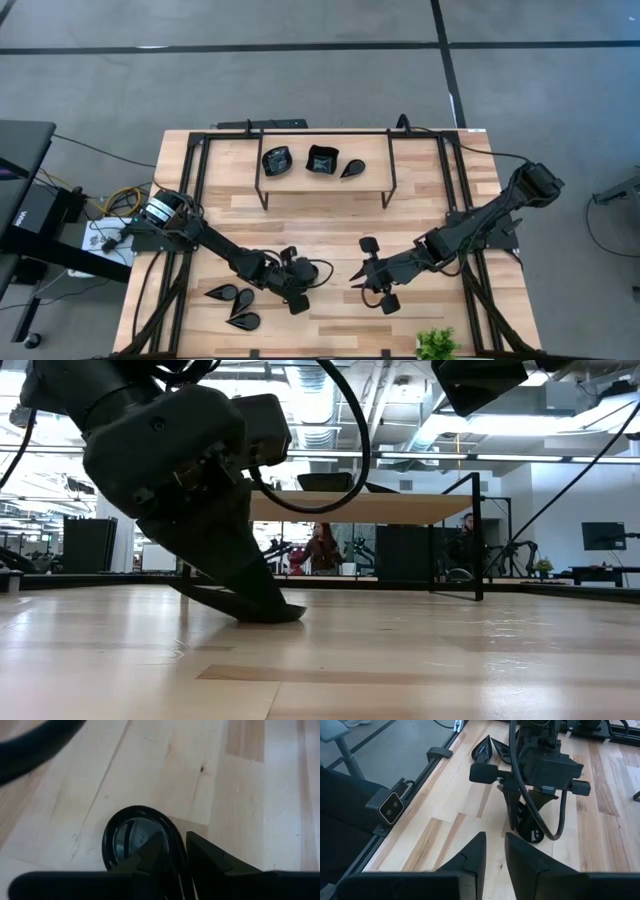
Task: Pick & Place Mini shaped plates
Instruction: Stack the black drop-shaped plate on top of the black drop-shaped plate on the shelf
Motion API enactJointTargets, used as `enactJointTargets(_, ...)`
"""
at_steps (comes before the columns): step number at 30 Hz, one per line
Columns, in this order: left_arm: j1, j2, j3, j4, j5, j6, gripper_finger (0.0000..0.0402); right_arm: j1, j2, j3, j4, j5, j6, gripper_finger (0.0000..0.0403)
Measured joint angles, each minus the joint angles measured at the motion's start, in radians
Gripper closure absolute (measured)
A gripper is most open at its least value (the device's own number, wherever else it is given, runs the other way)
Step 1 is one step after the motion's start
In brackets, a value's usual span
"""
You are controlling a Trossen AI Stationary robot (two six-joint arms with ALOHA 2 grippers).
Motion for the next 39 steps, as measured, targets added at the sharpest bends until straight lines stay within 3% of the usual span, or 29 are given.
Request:
enactJointTargets(9, 0.004, -0.001, 0.000, 0.001, -0.006, 0.057, 0.0392, 0.000, 0.000, 0.000, 0.000, 0.000, 0.000, 0.0337)
enactJointTargets(14, 0.002, -0.049, 0.015, -0.001, -0.001, 0.084, 0.0394, 0.000, -0.001, 0.000, -0.001, -0.005, 0.009, 0.0337)
enactJointTargets(19, 0.035, -0.165, 0.059, 0.000, -0.039, 0.198, 0.0395, 0.031, -0.083, 0.001, -0.088, -0.101, 0.079, 0.0337)
enactJointTargets(22, 0.092, -0.250, 0.094, 0.003, -0.046, 0.339, 0.0395, 0.081, -0.151, 0.001, -0.196, -0.069, 0.088, 0.0337)
enactJointTargets(27, 0.261, -0.329, 0.190, 0.006, 0.012, 0.540, 0.0395, 0.170, -0.205, -0.030, -0.239, 0.172, 0.075, 0.0337)
enactJointTargets(34, 0.504, -0.243, 0.359, 0.000, 0.217, 0.629, 0.0395, 0.156, -0.237, -0.095, -0.233, 0.185, 0.093, 0.0337)
enactJointTargets(39, 0.601, -0.141, 0.460, 0.010, 0.244, 0.661, 0.0394, 0.113, -0.248, -0.097, -0.230, 0.185, 0.097, 0.0337)
